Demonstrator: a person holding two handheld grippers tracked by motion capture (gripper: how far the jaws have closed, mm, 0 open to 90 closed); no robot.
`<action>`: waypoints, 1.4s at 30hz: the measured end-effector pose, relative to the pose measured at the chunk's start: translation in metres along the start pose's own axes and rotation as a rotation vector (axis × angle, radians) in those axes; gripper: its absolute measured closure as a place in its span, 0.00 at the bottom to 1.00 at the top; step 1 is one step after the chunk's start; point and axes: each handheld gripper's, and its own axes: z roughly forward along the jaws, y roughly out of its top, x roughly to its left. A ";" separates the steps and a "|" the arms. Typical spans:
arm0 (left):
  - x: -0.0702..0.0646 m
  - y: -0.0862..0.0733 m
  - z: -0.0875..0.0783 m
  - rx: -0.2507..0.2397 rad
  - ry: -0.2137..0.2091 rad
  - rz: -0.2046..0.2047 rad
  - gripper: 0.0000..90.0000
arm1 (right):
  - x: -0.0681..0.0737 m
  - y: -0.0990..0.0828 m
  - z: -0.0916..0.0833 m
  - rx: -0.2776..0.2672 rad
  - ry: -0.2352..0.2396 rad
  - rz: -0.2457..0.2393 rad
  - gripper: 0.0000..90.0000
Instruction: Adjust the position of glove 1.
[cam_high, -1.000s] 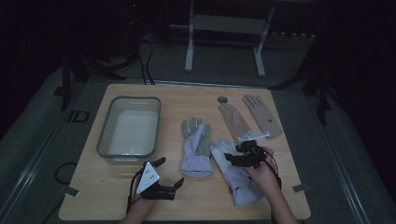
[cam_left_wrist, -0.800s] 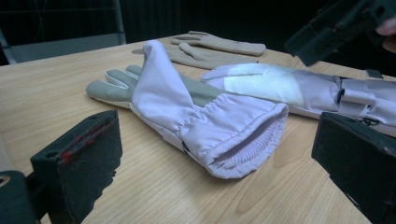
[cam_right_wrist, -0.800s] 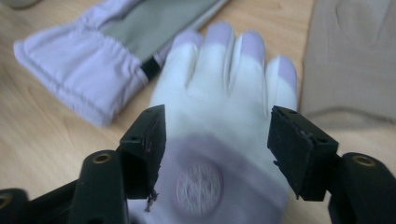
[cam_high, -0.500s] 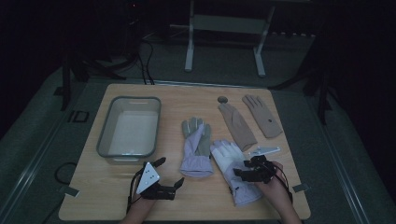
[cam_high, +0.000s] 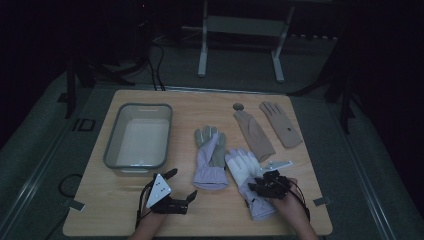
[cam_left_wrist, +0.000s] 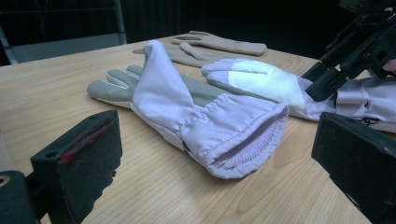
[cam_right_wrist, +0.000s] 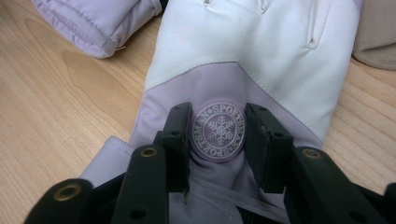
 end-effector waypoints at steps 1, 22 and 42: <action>0.000 0.000 0.000 0.000 0.000 -0.001 0.02 | 0.000 0.000 0.000 0.000 0.000 0.000 0.71; 0.000 0.000 0.000 0.001 0.002 -0.001 0.02 | 0.015 0.006 -0.052 -0.141 -0.094 0.083 0.85; 0.000 0.000 0.000 -0.001 0.005 -0.002 0.02 | 0.028 0.067 -0.104 -0.306 -0.157 0.122 0.85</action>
